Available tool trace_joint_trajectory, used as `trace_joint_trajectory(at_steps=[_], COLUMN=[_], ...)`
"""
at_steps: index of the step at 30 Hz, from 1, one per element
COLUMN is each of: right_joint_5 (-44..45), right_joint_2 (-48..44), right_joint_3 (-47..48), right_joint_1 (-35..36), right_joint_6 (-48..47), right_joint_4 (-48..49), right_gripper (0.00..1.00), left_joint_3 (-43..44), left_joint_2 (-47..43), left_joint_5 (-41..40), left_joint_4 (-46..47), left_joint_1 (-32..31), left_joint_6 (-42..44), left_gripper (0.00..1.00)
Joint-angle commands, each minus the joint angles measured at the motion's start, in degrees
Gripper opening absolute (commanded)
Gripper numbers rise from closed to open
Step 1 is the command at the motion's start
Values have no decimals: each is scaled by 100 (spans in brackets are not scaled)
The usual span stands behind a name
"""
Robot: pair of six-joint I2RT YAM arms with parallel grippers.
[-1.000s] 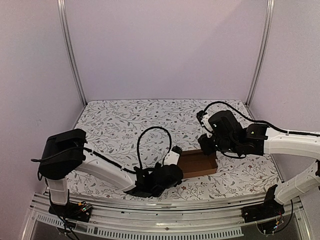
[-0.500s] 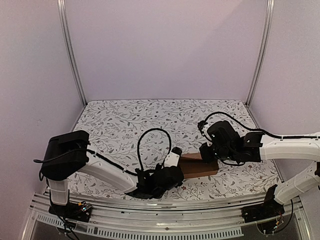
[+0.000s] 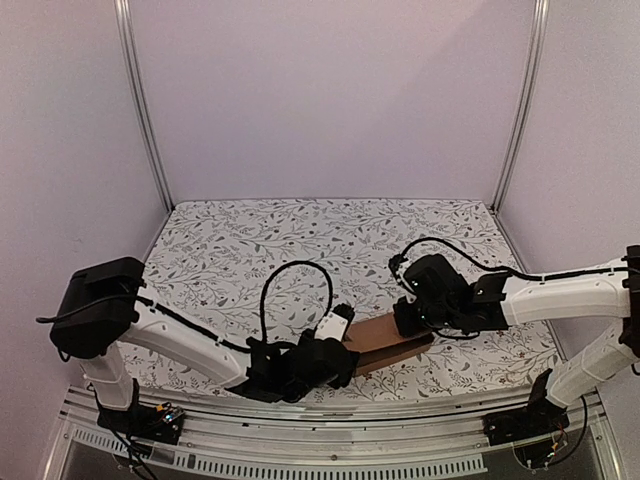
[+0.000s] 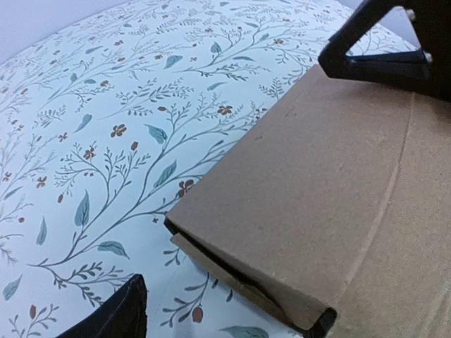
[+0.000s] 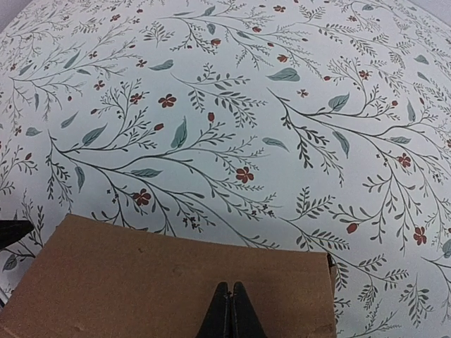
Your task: Fold the paper box
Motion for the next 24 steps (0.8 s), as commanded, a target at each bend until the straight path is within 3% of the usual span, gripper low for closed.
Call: trace_joint_trajectory(at_steps=[1, 6, 7, 8, 18, 24], right_joint_5=[-102, -176, -191, -224, -242, -160], right_joint_2=[245, 446, 484, 507, 575, 731], right_joint_3=[-220, -358, -400, -440, -363, -366], right_joint_1=[-25, -23, -28, -23, -25, -22], right_joint_6=[76, 115, 152, 162, 110, 155], right_joint_4=[218, 436, 498, 548, 630, 714], right_gripper=[1, 0, 0, 0, 0, 0], left_joint_3=[-338, -464, -476, -476, -283, -738], left_joint_2=[-421, -857, -903, -938, -846, -1458], left_joint_5=[753, 995, 1037, 1027, 1179, 1808], left_joint_4=[-748, -972, -1013, -1086, -1240, -776], left_joint_1=[-180, -183, -180, -175, -128, -120], left_joint_6=[-82, -196, -191, -208, -158, 15], left_gripper=[75, 79, 97, 99, 100, 100])
